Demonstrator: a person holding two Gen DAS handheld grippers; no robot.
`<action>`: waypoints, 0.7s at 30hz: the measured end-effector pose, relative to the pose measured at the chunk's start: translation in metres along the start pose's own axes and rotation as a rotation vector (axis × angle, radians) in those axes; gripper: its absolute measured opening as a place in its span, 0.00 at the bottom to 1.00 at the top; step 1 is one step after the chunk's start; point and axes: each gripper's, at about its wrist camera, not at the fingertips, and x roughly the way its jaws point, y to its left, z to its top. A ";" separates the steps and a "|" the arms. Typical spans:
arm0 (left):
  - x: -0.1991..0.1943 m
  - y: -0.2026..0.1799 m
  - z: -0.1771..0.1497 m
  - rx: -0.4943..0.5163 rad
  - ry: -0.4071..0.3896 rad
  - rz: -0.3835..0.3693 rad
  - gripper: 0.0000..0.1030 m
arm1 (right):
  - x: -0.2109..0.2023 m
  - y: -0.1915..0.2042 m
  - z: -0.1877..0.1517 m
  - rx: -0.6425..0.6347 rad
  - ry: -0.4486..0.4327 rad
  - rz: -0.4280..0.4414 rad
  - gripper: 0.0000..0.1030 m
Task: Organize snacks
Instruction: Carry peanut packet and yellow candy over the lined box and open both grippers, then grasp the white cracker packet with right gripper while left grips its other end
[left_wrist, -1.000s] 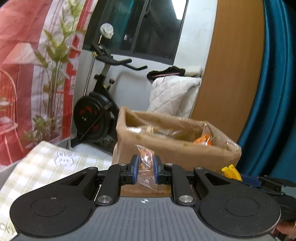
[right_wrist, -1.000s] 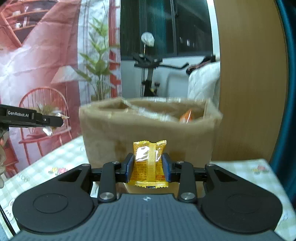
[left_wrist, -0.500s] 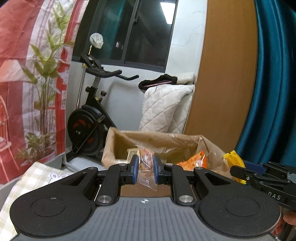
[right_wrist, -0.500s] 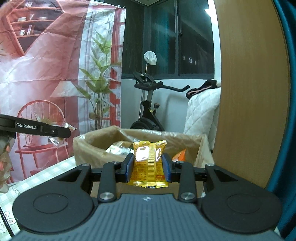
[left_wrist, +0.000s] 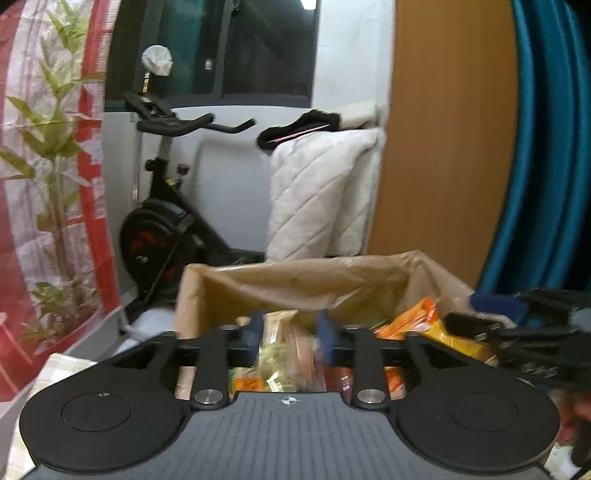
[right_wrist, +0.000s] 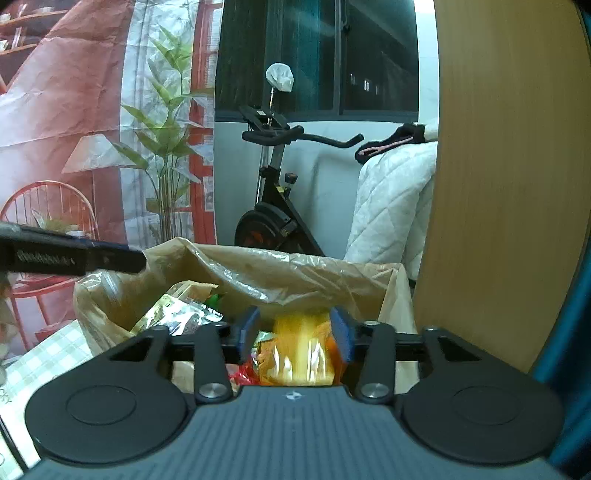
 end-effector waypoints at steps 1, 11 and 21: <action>-0.003 0.003 -0.003 -0.009 -0.004 -0.010 0.43 | -0.004 -0.001 -0.001 -0.001 -0.003 0.006 0.46; -0.046 0.003 -0.023 -0.042 -0.026 -0.018 0.44 | -0.052 -0.017 -0.019 0.023 0.021 0.049 0.46; -0.066 -0.008 -0.087 -0.107 0.052 -0.029 0.45 | -0.088 -0.037 -0.093 0.131 0.171 -0.010 0.46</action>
